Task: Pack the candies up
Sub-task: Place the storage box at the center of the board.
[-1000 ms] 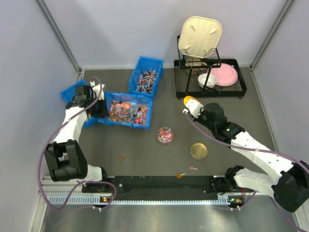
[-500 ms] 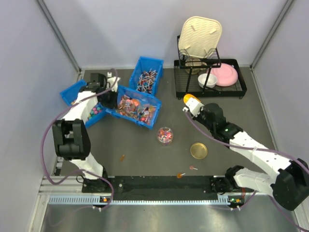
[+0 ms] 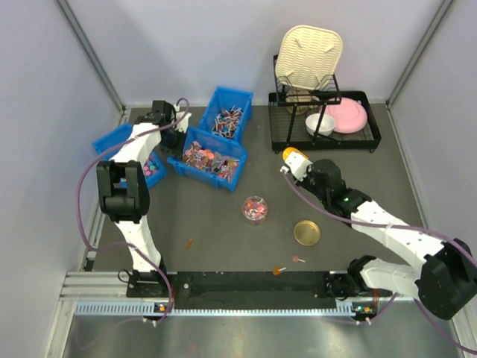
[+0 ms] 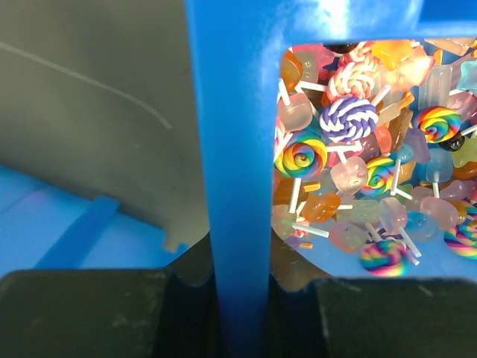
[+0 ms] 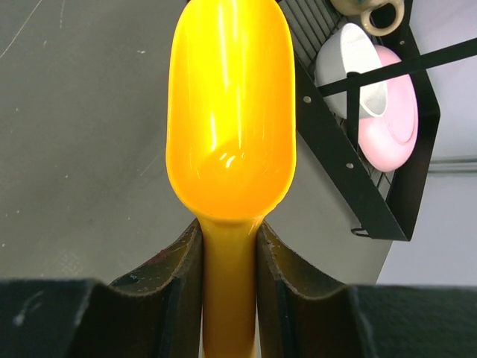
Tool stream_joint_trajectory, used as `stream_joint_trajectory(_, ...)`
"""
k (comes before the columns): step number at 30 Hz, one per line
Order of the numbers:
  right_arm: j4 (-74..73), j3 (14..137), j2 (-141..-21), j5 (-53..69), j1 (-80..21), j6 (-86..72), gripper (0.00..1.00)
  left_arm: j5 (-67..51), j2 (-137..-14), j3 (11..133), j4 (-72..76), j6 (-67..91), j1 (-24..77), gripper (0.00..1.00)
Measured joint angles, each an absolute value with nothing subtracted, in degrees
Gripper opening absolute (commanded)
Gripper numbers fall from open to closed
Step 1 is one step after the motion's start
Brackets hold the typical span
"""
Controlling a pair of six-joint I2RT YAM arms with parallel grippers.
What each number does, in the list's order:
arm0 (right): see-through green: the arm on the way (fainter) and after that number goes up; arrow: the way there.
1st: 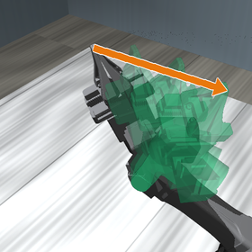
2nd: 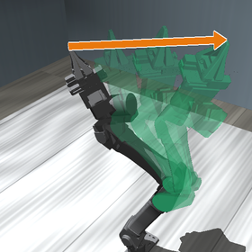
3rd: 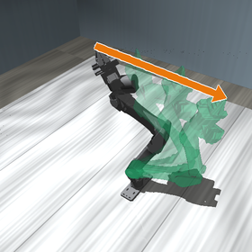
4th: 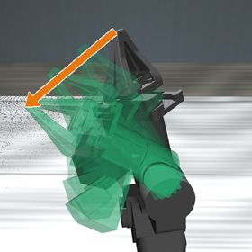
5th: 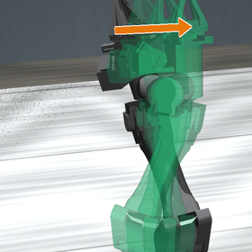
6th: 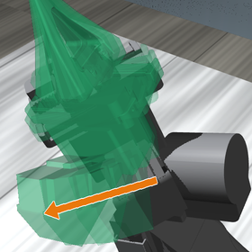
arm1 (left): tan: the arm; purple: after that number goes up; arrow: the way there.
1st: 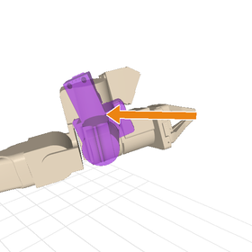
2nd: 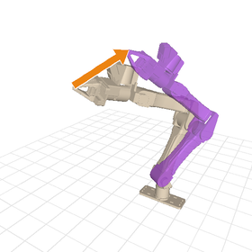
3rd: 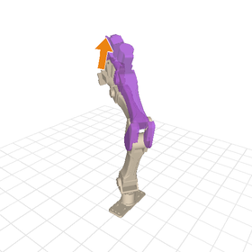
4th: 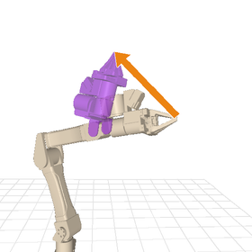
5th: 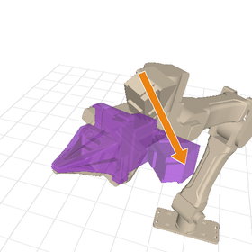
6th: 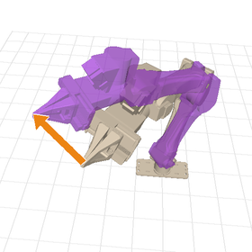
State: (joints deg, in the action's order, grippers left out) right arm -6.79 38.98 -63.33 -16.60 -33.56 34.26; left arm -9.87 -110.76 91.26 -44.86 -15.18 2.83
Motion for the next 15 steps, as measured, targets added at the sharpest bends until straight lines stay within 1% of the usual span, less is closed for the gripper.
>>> stream_joint_trajectory(9,-6.7,39.0,-63.8,-17.1,-33.6,34.3,0.0,-5.2,-111.7,96.9,-48.8,-15.0,2.8,0.0)
stream_joint_trajectory(15,-6.4,39.0,-65.9,-18.5,-33.4,34.3,0.0,-2.5,-116.9,103.0,-51.5,-14.5,2.9,0.0)
